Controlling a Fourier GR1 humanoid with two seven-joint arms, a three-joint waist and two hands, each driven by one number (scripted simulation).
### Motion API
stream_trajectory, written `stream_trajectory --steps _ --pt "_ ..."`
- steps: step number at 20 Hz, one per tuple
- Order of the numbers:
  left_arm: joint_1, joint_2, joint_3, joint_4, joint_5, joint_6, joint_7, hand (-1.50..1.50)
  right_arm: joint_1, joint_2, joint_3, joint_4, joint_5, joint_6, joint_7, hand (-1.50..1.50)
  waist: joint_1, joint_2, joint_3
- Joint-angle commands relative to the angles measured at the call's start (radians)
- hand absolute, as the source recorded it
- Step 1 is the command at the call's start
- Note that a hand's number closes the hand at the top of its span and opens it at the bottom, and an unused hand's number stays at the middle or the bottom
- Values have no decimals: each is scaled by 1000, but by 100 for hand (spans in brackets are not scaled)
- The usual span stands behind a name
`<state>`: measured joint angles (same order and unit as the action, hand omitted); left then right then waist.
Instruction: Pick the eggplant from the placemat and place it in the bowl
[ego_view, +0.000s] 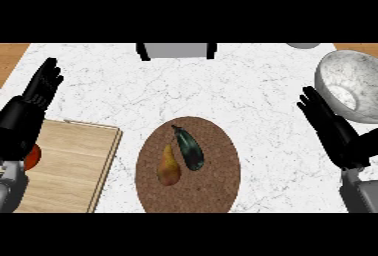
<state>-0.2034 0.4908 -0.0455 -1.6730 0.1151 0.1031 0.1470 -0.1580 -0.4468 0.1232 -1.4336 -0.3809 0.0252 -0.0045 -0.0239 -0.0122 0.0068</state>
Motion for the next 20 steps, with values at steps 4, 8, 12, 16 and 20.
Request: stream_trajectory --steps 4,8,12,16,20 --pt "-13 -132 -75 39 2 37 -14 0 -118 35 356 -65 287 -14 211 150 63 21 -16" --pt "17 -190 -101 59 43 37 16 0 -243 -78 404 -72 627 -158 230 150 55 -6 -26" --pt "8 -264 -143 83 -7 105 10 0 -135 302 538 -56 735 -474 196 -150 27 12 -7" --pt "24 -262 -108 137 16 68 -47 0 -210 391 623 -43 921 -533 275 -150 27 11 -8" --pt "54 -311 -157 107 -38 119 -47 0 -332 442 650 -63 1104 -499 523 -150 28 7 -8"
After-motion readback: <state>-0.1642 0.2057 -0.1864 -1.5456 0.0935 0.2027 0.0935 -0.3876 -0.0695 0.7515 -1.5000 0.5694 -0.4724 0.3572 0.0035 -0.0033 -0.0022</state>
